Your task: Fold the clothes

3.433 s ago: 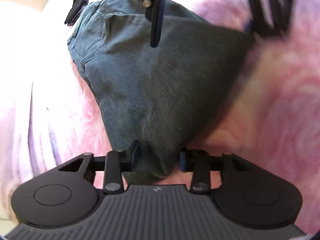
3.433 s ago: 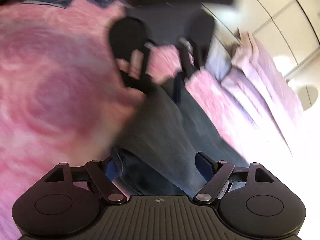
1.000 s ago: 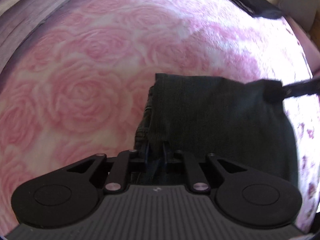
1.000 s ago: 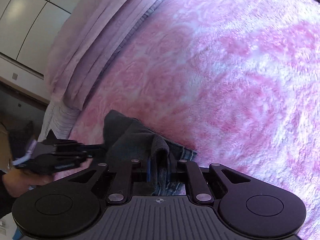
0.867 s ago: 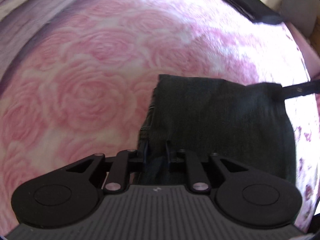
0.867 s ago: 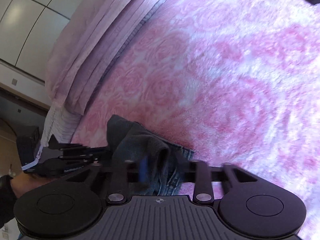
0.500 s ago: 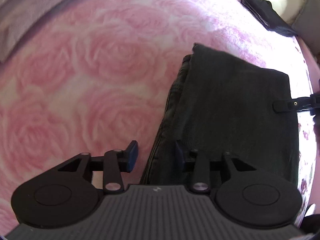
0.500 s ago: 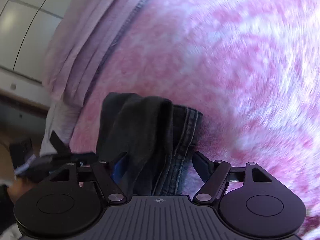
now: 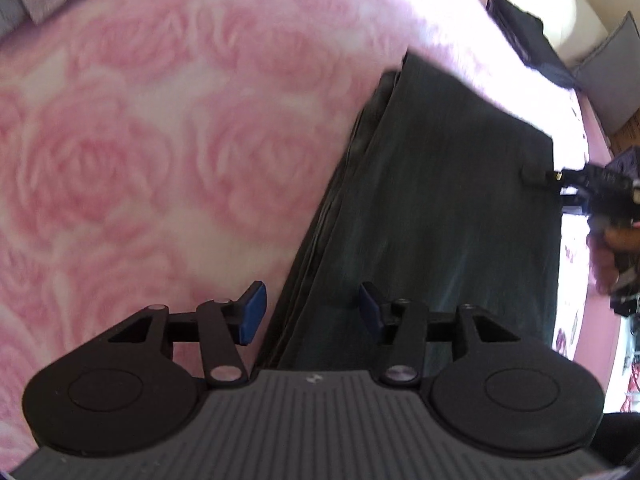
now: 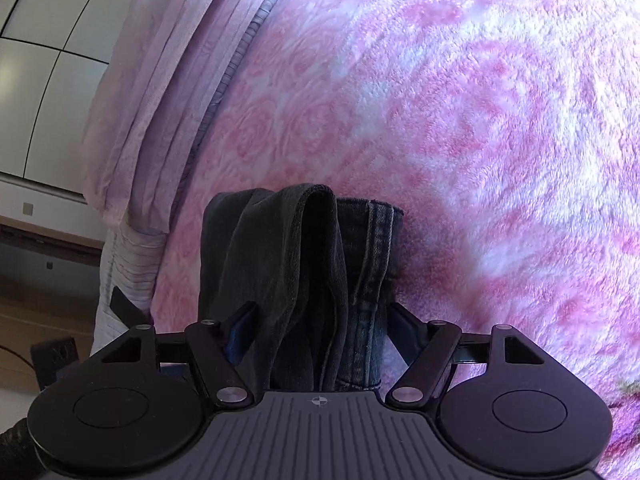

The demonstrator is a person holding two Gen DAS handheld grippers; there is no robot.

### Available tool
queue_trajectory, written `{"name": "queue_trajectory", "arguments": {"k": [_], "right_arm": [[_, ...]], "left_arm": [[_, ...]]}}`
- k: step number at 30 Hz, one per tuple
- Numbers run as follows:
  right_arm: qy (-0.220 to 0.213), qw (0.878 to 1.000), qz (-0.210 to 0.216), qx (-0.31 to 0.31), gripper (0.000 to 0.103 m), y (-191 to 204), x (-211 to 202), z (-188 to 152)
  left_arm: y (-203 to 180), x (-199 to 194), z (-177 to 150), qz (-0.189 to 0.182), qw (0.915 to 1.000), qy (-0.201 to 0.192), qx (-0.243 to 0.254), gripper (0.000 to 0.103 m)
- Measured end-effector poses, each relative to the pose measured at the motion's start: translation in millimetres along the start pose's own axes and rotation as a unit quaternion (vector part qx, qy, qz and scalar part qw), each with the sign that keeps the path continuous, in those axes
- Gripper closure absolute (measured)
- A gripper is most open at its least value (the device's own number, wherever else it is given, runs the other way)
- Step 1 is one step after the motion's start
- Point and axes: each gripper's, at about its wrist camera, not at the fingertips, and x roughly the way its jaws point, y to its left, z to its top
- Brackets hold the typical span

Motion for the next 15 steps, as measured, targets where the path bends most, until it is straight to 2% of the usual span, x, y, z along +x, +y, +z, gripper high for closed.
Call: {"name": "queue_trajectory", "arguments": {"k": [8,15], "right_arm": [[-0.010,1.000,-0.001,0.019,0.031,-3,7,-4],[-0.016,0.998,-0.049,-0.024,0.030,15,-13,7]], "left_arm": [[9,10,-7,-0.020,0.9998,0.002,-0.005,0.054],[9,-17,-33,-0.021,0.9982,-0.036,-0.043,0.054]]}}
